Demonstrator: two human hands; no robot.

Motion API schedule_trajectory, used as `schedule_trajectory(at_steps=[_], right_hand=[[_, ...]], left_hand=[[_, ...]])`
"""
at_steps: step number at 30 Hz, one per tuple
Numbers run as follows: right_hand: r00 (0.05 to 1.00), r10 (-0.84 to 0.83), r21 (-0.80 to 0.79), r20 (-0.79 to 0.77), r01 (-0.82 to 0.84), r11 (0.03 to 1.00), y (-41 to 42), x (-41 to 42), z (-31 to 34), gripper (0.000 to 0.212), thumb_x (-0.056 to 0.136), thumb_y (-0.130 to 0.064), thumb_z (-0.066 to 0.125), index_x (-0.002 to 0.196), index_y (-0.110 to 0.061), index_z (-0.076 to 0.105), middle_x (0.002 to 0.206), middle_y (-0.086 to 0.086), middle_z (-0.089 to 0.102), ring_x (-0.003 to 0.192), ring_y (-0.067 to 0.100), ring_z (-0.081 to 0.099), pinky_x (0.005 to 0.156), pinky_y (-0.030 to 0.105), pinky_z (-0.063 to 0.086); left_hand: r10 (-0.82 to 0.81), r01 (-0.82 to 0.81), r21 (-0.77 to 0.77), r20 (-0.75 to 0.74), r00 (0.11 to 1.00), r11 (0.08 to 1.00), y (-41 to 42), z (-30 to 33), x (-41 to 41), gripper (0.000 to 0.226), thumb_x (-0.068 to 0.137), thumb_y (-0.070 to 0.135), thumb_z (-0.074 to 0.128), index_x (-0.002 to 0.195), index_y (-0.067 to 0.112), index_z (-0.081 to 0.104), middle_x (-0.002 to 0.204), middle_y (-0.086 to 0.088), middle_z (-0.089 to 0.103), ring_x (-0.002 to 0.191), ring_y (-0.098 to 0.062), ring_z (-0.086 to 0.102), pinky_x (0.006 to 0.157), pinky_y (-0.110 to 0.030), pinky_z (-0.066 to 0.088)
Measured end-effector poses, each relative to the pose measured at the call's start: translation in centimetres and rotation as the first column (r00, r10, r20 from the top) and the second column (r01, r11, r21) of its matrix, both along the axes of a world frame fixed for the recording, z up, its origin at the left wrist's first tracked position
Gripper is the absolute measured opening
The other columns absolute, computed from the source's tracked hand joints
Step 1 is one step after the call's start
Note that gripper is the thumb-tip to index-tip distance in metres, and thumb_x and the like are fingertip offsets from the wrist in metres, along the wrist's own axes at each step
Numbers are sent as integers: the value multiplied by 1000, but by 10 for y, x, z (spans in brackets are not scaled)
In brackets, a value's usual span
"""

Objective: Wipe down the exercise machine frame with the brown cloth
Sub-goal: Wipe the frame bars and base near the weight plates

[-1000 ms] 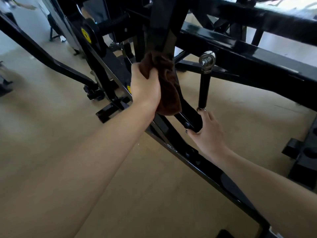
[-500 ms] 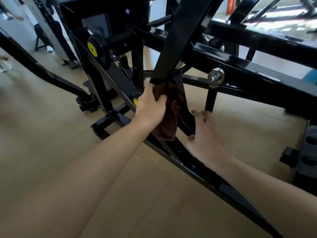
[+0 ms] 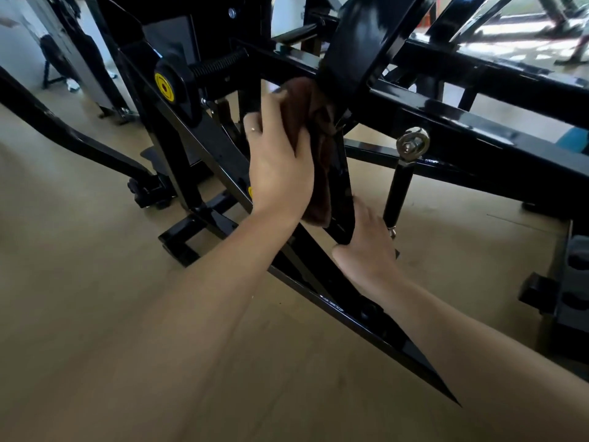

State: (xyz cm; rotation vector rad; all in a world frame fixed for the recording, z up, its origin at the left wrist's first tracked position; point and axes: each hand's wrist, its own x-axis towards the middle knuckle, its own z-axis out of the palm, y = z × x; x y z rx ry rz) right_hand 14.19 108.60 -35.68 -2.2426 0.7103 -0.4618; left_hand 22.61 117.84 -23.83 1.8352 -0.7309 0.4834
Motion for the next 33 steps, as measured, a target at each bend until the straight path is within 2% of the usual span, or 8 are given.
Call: schedule_trajectory(at_steps=[5, 7, 10, 12, 18, 23, 28, 33], right_hand=[[999, -6, -74, -44, 2, 997, 2, 5, -9, 106, 76, -11, 76, 161, -20, 13, 154, 4, 39, 144, 26, 34, 121, 47, 34], [999, -9, -90, -50, 5, 996, 0, 6, -12, 108, 76, -12, 77, 162, -20, 11, 155, 4, 38, 145, 27, 34, 121, 46, 34], [999, -15, -96, -42, 11, 995, -2, 8, -15, 107, 77, -14, 77, 161, -21, 11, 156, 3, 37, 147, 25, 32, 122, 46, 33], [999, -20, -109, -36, 16, 994, -2, 8, -17, 107, 78, -14, 77, 161, -21, 11, 156, 4, 37, 147, 26, 32, 123, 45, 32], [998, -41, -263, -51, 26, 964, 6, 8, -26, 116, 77, -20, 81, 162, -15, 2, 163, 9, 26, 151, 28, 26, 126, 41, 23], [993, -72, -283, -92, 43, 958, 18, 15, -19, 117, 81, -26, 80, 162, -6, -2, 167, 15, 16, 154, 32, 19, 128, 42, 17], [992, -122, -410, -15, 105, 906, 40, 13, -9, 107, 82, -28, 79, 159, 4, 11, 160, 27, 26, 150, 40, 28, 125, 48, 27], [990, -80, -445, 114, 123, 887, 51, 7, -10, 96, 77, -19, 79, 155, 3, 26, 146, 24, 39, 133, 37, 46, 109, 45, 48]], left_hand=[[106, -84, 275, -68, 992, 958, 15, -20, 8, 33, 106, 18, 49, 138, 17, 43, 126, -9, 42, 82, -17, 58, 74, -40, 60], [96, -73, 289, -66, 993, 954, 16, -13, 12, 39, 105, 18, 50, 143, 18, 42, 125, -10, 42, 79, -14, 57, 72, -36, 59], [10, -12, 252, 10, 1000, 968, 20, 3, 14, 35, 104, 16, 52, 138, 20, 48, 127, -10, 45, 87, 3, 48, 71, -15, 50], [-15, -10, 238, 102, 995, 971, 19, 15, 15, 36, 101, 15, 54, 136, 21, 50, 129, -8, 47, 91, 1, 48, 71, -8, 41], [-1, -31, 296, 105, 995, 955, 15, 14, 25, 41, 101, 14, 53, 140, 22, 47, 130, -8, 46, 97, -19, 54, 79, -30, 54], [71, -160, 626, 165, 984, 763, 35, 3, 48, 38, 104, 23, 51, 141, 24, 44, 141, -16, 44, 117, -37, 57, 90, -54, 56], [47, -164, 653, 193, 980, 739, 43, 11, 74, 35, 103, 28, 51, 137, 30, 49, 128, -13, 51, 113, -34, 55, 88, -50, 52], [138, -232, 651, 193, 971, 723, 56, 4, 99, 34, 102, 27, 54, 136, 28, 53, 137, -14, 46, 122, -36, 50, 92, -48, 47]])
